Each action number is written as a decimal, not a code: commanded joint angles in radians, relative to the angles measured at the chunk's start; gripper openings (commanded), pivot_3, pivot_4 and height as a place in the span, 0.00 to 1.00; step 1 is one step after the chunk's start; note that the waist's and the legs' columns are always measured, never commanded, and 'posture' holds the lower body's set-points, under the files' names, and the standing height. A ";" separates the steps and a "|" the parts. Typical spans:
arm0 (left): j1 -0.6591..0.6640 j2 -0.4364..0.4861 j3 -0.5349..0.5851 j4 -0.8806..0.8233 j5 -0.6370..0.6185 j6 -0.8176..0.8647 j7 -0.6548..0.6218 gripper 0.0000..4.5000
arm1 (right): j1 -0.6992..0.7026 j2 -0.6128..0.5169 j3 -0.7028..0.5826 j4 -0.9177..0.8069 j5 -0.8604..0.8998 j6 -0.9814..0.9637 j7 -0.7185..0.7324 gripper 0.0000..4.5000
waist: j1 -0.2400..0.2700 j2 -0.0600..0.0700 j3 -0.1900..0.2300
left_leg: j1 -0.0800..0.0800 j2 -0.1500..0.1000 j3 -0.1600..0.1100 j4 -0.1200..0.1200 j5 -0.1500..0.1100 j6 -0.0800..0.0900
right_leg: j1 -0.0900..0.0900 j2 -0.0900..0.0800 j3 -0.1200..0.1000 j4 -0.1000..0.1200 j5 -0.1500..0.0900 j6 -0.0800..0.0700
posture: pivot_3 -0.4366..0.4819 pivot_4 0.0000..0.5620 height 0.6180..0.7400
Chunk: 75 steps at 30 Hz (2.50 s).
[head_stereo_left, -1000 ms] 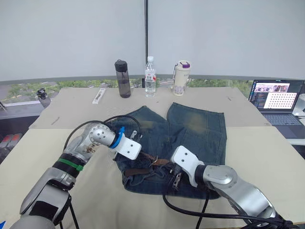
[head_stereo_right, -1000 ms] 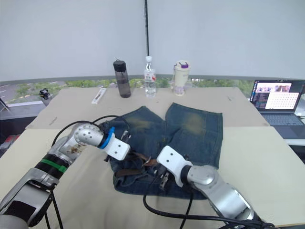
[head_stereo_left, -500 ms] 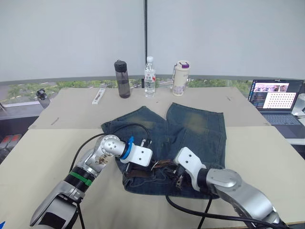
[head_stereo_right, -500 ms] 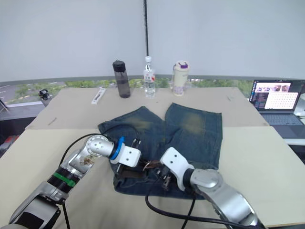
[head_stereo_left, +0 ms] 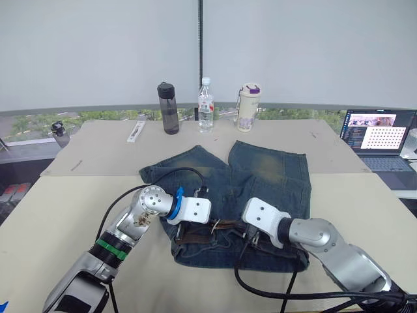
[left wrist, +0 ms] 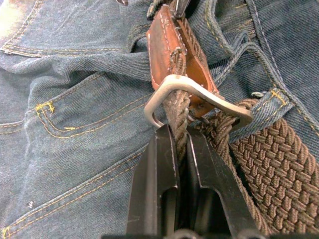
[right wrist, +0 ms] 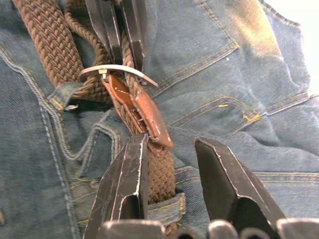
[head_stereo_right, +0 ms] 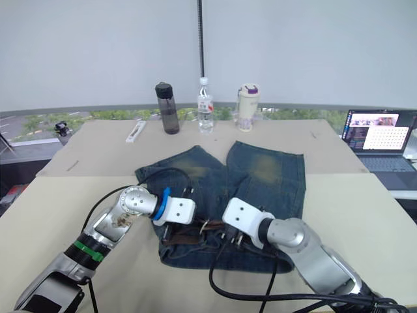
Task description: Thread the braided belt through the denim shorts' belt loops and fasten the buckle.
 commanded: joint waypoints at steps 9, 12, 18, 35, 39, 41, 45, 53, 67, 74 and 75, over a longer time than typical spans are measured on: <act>-0.001 -0.008 0.009 -0.054 -0.032 -0.003 0.006 0.00 | -0.045 0.021 0.057 0.035 -0.105 -0.105 0.050 0.37 | -0.001 0.000 0.000 | 0.000 0.000 0.000 0.000 0.000 0.000 | 0.000 0.000 0.000 0.000 0.000 0.000 | 0.48 0.27 1.00; 0.002 -0.012 0.006 -0.058 -0.033 -0.003 0.006 0.00 | -0.052 0.026 0.077 0.055 -0.135 -0.133 0.070 0.26 | -0.001 0.000 0.000 | 0.000 0.000 0.000 0.000 0.000 0.000 | 0.000 0.000 0.000 0.000 0.000 0.000 | 0.48 0.27 1.00; 0.002 -0.021 0.011 -0.053 -0.036 -0.013 0.018 0.00 | -0.042 0.016 0.092 0.063 -0.174 -0.174 0.120 0.01 | 0.001 0.000 0.000 | 0.000 0.000 0.000 0.000 0.000 0.000 | 0.000 0.000 0.000 0.000 0.000 0.000 | 0.48 0.27 1.00; 0.252 0.090 0.355 -0.341 -0.720 0.923 0.024 0.29 | 0.161 -0.054 -0.144 -0.066 -0.139 -0.162 0.151 0.00 | -0.007 0.000 0.000 | 0.004 0.000 0.000 -0.002 0.000 0.000 | 0.002 0.000 0.000 0.002 -0.004 0.005 | 0.48 0.27 1.00; 0.329 0.073 0.225 -0.240 -0.553 0.777 0.126 0.00 | 0.188 -0.057 -0.157 -0.079 -0.133 -0.157 0.155 0.00 | 0.014 -0.002 0.001 | 0.005 0.000 0.000 0.000 0.000 0.000 | 0.000 -0.002 -0.001 0.000 -0.003 0.001 | 0.48 0.27 1.00; 0.348 0.081 0.170 -0.184 -0.488 0.716 0.144 0.00 | 0.230 -0.097 -0.184 -0.089 -0.145 -0.160 0.165 0.00 | 0.018 -0.003 0.001 | 0.005 -0.001 0.000 0.000 0.000 0.000 | 0.000 -0.002 -0.001 -0.002 -0.003 -0.003 | 0.48 0.27 1.00; 0.364 0.084 0.138 -0.113 -0.430 0.635 0.171 0.00 | 0.370 -0.188 -0.299 -0.122 -0.148 -0.132 0.190 0.00 | 0.027 0.000 -0.003 | 0.005 -0.001 0.002 0.000 0.000 -0.001 | 0.001 -0.004 0.000 -0.002 -0.007 -0.010 | 0.48 0.27 1.00; 0.400 0.106 0.138 -0.089 -0.405 0.563 0.181 0.00 | 0.619 -0.284 -0.449 -0.196 -0.178 -0.010 0.190 0.00 | 0.015 0.000 -0.014 | 0.016 0.000 0.003 -0.002 -0.001 -0.002 | 0.011 -0.004 0.000 -0.003 -0.013 -0.008 | 0.48 0.27 1.00; 0.442 0.134 0.190 -0.079 -0.402 0.504 0.212 0.00 | 0.573 -0.273 -0.319 -0.163 -0.377 0.171 -0.019 0.00 | 0.004 -0.001 -0.014 | 0.021 0.001 0.003 -0.006 -0.007 -0.011 | 0.013 -0.005 0.000 -0.003 -0.016 -0.009 | 0.48 0.27 1.00; 0.466 0.119 0.240 -0.118 -0.430 0.480 0.233 0.00 | 0.578 -0.281 -0.296 -0.165 -0.416 0.204 -0.034 0.00 | -0.004 -0.001 -0.014 | 0.022 0.001 0.003 -0.008 -0.007 -0.011 | 0.012 -0.004 -0.001 -0.003 -0.016 -0.009 | 0.48 0.27 1.00; 0.476 0.109 0.263 -0.133 -0.441 0.449 0.244 0.00 | 0.574 -0.257 -0.314 -0.172 -0.407 0.176 -0.045 0.00 | -0.004 -0.002 -0.014 | 0.022 0.001 0.003 -0.008 -0.007 -0.011 | 0.012 -0.004 -0.001 -0.003 -0.016 -0.009 | 0.48 0.27 1.00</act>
